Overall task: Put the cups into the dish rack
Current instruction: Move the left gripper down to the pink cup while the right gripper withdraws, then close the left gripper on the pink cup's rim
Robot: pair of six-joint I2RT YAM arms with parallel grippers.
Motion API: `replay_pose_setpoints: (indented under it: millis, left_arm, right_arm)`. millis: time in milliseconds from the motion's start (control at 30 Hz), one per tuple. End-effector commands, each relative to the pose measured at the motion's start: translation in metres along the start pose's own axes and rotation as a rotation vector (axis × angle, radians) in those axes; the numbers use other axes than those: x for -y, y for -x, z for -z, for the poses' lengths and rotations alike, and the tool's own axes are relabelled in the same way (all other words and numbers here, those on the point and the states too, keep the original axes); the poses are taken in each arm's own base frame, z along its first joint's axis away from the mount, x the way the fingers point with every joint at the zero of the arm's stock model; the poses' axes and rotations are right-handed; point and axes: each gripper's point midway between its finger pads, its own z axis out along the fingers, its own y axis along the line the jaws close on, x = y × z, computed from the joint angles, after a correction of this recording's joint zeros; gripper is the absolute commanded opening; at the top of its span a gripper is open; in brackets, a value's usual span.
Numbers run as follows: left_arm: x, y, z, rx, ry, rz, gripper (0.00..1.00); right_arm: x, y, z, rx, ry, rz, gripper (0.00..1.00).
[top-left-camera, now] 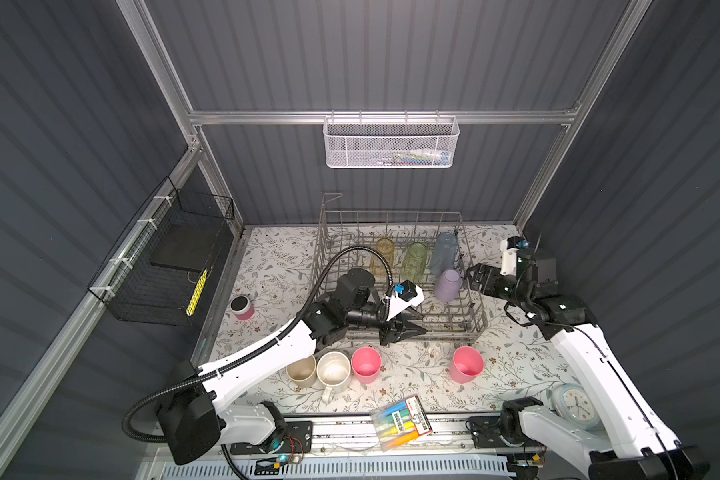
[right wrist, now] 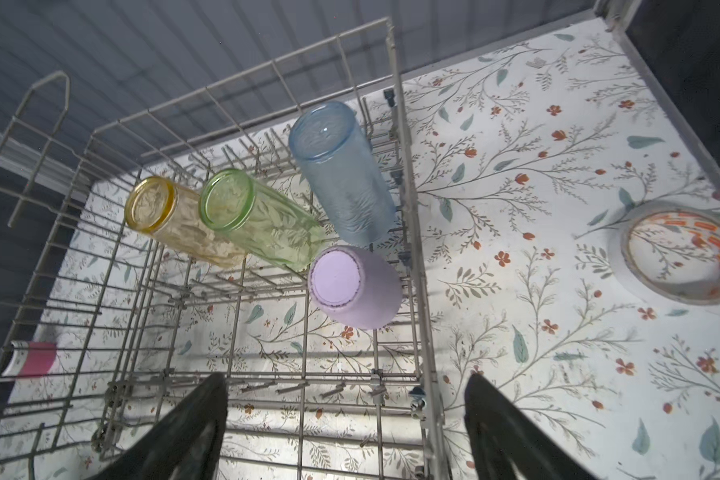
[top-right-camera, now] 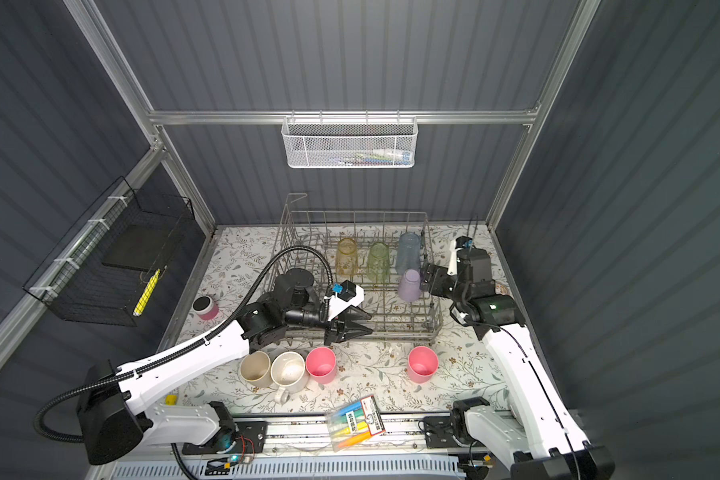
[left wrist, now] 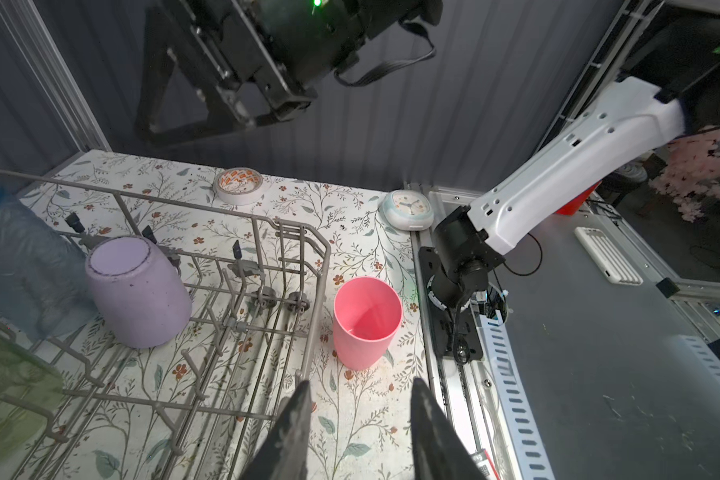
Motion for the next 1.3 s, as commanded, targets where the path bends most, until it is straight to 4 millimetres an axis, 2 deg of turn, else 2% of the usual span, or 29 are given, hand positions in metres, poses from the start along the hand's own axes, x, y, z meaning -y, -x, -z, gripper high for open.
replay_pose_setpoints:
  millis: [0, 133, 367, 433, 667, 800, 833, 867, 1267]
  left_arm:
    - [-0.002, -0.012, -0.011, -0.09, 0.038, -0.065, 0.39]
    - [0.005, -0.026, -0.031, -0.168, 0.029, -0.111, 0.39]
    - [0.03, -0.05, -0.075, -0.321, -0.021, -0.217, 0.4]
    - [0.029, -0.058, -0.084, -0.375, 0.009, -0.247, 0.4]
    - [0.055, -0.066, -0.115, -0.421, -0.065, -0.297, 0.4]
    - [0.06, -0.075, -0.128, -0.468, -0.079, -0.32, 0.4]
    - [0.062, -0.083, -0.13, -0.49, -0.087, -0.322, 0.4]
    - [0.063, -0.07, -0.134, -0.466, -0.085, -0.338, 0.4]
    - [0.071, -0.085, -0.16, -0.534, -0.124, -0.372, 0.4]
  right_arm:
    - [0.004, 0.011, 0.01, 0.075, 0.034, -0.08, 0.9]
    - [0.018, 0.007, 0.013, 0.085, 0.008, -0.118, 0.9]
    - [0.03, 0.001, 0.006, 0.076, 0.013, -0.177, 0.91]
    - [0.032, 0.001, 0.005, 0.074, 0.013, -0.185, 0.91]
    - [0.037, 0.0, 0.002, 0.069, 0.016, -0.202, 0.91]
    - [0.039, -0.004, -0.001, 0.062, 0.02, -0.211, 0.91]
    - [0.04, -0.005, -0.001, 0.06, 0.02, -0.213, 0.91]
    - [0.041, -0.006, -0.001, 0.059, 0.02, -0.214, 0.91]
    - [0.052, -0.012, 0.002, 0.061, 0.027, -0.253, 0.91]
